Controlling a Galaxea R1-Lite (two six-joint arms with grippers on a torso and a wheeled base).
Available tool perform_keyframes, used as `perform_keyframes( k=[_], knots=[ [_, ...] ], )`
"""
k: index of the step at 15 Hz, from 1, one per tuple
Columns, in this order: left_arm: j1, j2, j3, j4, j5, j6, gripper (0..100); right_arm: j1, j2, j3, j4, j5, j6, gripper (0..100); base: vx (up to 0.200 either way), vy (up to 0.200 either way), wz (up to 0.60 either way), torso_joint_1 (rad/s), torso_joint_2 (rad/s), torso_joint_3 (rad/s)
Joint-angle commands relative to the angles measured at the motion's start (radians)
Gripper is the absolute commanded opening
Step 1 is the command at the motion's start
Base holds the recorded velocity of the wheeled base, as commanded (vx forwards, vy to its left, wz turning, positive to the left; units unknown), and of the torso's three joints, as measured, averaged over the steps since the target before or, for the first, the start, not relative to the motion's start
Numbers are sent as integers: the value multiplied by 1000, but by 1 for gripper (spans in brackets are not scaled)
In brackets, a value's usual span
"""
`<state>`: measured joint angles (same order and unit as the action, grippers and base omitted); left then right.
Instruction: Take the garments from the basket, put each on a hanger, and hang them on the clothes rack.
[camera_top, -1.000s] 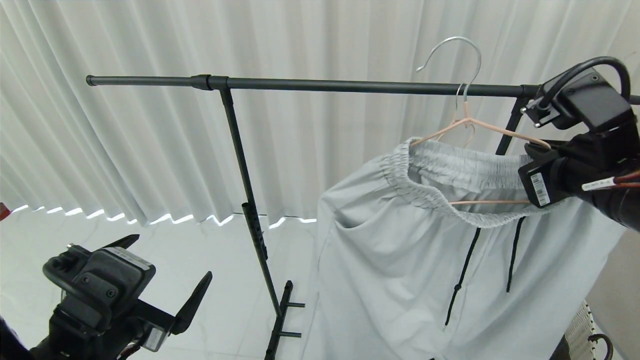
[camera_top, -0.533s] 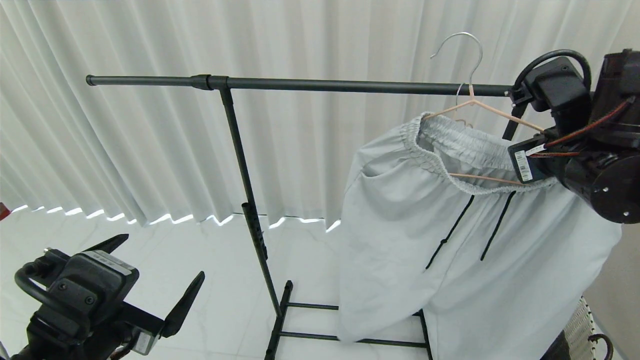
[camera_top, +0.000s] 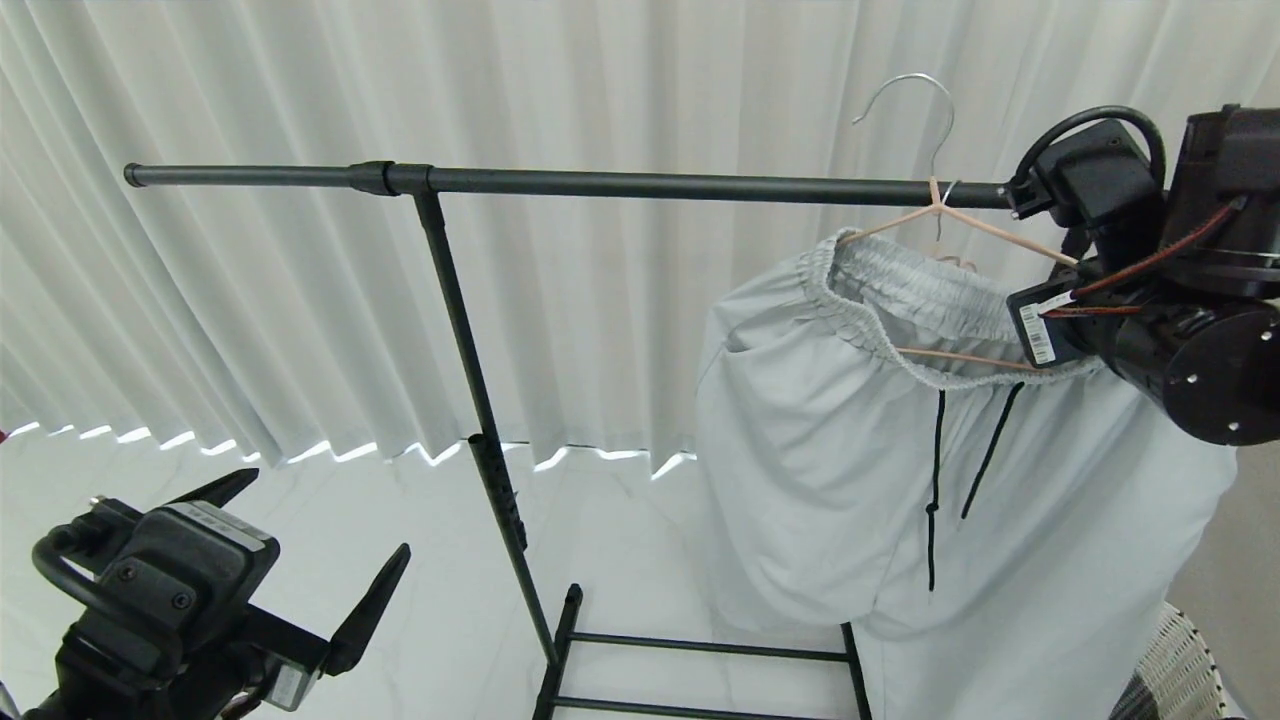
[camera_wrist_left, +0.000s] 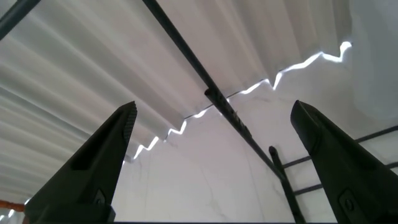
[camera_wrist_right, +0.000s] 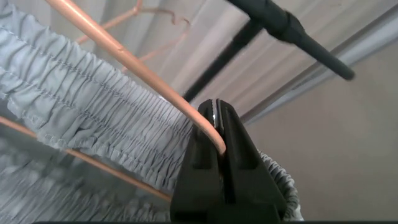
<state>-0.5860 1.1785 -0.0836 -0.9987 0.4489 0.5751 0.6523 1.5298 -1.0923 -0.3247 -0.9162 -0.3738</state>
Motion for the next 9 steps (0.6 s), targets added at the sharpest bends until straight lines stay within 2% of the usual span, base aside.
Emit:
perform_keyframes(
  k=[1, 3, 6, 9],
  knots=[
    [0, 3, 2, 0, -1, -1, 100, 6, 0, 0, 3, 0, -2, 0, 200, 0, 0, 7, 2, 2],
    [0, 3, 2, 0, -1, -1, 100, 6, 6, 0, 4, 0, -2, 0, 200, 0, 0, 2, 2, 5],
    [0, 6, -1, 0, -3, -1, 100, -2, 30, -21, 4, -6, -5, 0, 0, 0, 0, 0, 0, 0],
    [0, 6, 2, 0, -3, -1, 100, 6, 104, -78, 4, -73, -7, 0, 0, 0, 0, 0, 0, 0]
  ],
)
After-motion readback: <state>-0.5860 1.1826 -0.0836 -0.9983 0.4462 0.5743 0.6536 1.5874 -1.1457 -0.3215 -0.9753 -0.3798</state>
